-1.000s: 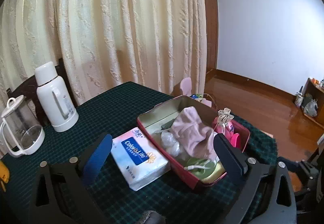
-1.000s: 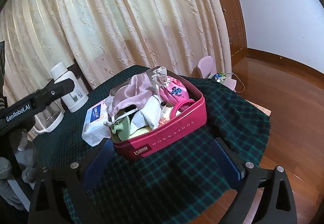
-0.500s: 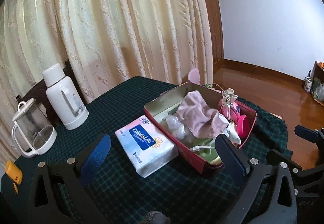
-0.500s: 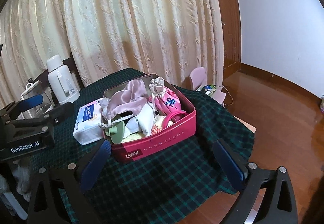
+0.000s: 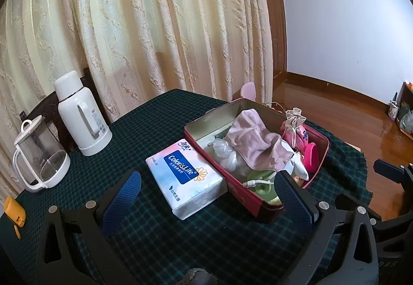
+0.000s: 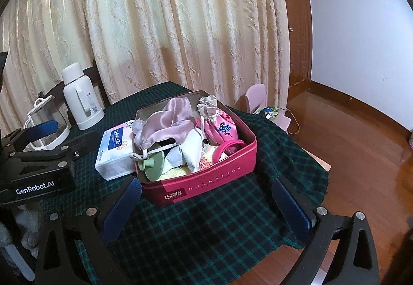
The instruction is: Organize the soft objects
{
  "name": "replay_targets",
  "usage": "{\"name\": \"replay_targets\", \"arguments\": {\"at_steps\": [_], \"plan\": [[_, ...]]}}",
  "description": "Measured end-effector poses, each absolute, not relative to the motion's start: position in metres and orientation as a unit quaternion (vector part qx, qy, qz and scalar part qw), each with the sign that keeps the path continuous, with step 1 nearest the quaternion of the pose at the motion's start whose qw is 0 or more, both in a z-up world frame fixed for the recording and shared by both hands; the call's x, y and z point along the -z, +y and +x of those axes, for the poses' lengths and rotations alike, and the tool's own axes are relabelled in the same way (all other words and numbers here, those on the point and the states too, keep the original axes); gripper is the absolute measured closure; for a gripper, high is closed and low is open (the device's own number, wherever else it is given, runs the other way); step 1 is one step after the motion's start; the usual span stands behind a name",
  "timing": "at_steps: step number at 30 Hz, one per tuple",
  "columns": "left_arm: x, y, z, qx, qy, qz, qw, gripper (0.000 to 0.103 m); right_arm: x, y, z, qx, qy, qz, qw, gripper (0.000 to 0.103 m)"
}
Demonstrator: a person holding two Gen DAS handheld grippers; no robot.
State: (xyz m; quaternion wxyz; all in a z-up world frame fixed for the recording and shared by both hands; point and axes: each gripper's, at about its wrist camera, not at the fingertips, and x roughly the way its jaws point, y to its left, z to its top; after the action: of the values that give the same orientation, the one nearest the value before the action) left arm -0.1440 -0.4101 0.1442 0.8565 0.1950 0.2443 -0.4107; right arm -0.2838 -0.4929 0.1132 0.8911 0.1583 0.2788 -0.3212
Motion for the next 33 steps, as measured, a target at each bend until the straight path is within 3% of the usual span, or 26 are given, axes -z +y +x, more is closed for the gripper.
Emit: {"name": "replay_targets", "arguments": {"at_steps": [33], "plan": [[-0.134, -0.411, -0.143, 0.413, 0.250, 0.204, 0.852, 0.000, -0.110, -0.494, -0.275, 0.317, 0.290, 0.151, 0.890, 0.000]]}}
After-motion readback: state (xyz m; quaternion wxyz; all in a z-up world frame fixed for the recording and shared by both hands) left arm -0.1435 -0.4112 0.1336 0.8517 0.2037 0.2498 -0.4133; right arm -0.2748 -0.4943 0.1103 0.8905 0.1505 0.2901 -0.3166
